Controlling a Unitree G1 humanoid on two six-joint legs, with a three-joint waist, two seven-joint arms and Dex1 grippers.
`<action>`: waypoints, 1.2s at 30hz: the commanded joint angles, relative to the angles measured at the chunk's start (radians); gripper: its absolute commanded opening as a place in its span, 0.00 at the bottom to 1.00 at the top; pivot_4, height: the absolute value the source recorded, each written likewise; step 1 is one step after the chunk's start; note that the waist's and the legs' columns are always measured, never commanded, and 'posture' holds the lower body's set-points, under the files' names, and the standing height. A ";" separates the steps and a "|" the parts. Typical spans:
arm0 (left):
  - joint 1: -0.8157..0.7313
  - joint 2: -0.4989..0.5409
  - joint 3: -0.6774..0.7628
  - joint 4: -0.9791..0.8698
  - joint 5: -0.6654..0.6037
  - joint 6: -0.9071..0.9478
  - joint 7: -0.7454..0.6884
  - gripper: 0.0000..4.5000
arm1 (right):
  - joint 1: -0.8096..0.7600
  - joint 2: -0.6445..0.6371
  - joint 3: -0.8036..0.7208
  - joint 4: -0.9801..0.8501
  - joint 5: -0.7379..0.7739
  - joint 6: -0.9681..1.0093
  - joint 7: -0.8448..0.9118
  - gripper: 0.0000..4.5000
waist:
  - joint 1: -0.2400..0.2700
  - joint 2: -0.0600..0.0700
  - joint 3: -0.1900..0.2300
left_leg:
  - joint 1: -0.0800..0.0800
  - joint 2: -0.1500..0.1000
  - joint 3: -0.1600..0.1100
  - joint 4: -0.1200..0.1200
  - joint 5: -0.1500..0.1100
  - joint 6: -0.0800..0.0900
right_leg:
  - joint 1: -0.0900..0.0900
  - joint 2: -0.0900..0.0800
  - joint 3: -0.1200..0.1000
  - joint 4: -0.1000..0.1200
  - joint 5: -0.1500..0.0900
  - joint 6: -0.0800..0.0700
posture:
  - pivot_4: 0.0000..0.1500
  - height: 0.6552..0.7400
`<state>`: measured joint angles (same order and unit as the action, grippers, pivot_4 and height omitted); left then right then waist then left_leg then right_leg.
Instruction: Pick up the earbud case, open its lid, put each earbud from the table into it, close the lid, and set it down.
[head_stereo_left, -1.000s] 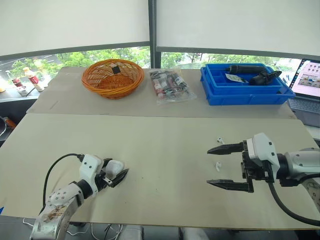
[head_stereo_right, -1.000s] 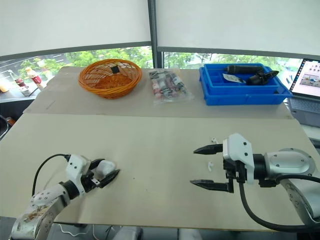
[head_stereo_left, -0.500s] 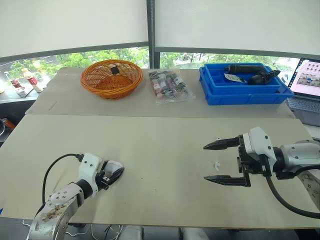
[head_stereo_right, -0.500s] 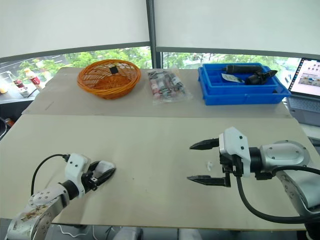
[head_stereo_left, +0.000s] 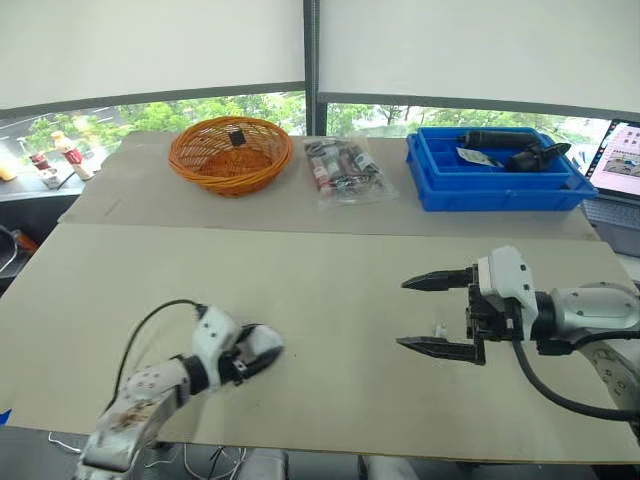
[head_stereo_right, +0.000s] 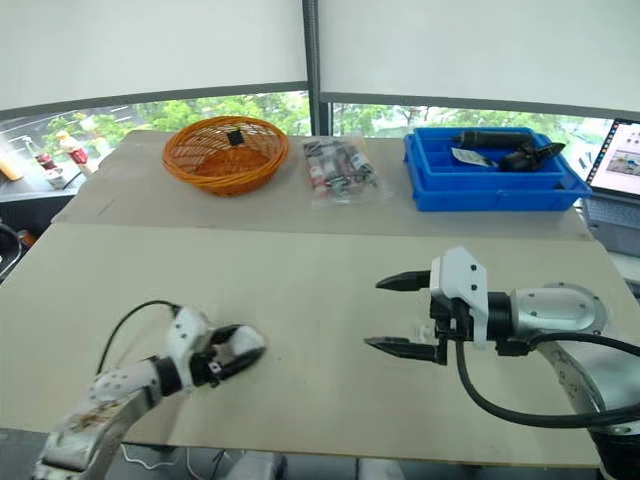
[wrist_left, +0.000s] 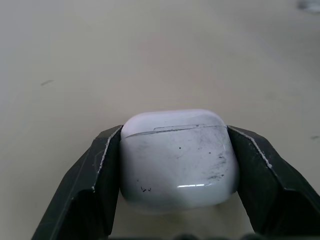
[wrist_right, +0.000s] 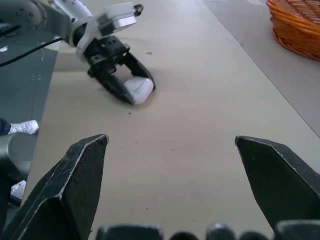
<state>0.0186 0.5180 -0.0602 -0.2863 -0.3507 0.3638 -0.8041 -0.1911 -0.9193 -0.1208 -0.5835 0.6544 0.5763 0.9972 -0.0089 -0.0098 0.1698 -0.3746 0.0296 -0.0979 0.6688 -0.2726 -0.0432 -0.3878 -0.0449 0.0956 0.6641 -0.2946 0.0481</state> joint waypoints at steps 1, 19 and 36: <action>-0.124 -0.034 -0.080 0.069 0.047 -0.186 -0.097 0.60 | -0.037 0.041 0.037 -0.093 0.050 0.137 -0.151 1.00 | -0.003 -0.001 0.000 | 0.000 0.000 0.000 0.000 0.000 0.000 | 0.000 0.000 0.000 0.000 0.000 0.000 | 1.00 0.69; -0.299 -0.143 -0.169 0.313 0.194 -0.889 -0.169 0.60 | -0.195 0.328 0.046 0.031 0.469 0.689 -0.609 1.00 | -0.008 -0.001 0.001 | -0.002 0.000 -0.001 0.001 0.000 0.000 | -0.001 0.000 0.000 0.000 0.000 0.000 | 1.00 0.69; -0.315 -0.147 -0.187 0.333 0.208 -0.969 -0.141 0.60 | -0.254 0.376 0.068 0.123 0.566 0.723 -0.672 0.43 | -0.011 -0.001 0.001 | -0.003 0.000 -0.003 0.001 0.000 0.000 | -0.002 0.001 -0.001 0.001 0.000 0.000 | 1.00 0.69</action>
<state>-0.2821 0.3784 -0.2400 0.0590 -0.1387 -0.5706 -0.9537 -0.4284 -0.5428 -0.0459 -0.4432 1.2042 1.3009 0.3266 -0.0196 -0.0105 0.1704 -0.3773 0.0297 -0.1009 0.6700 -0.2725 -0.0429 -0.3894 -0.0440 0.0942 0.6649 -0.2944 0.0480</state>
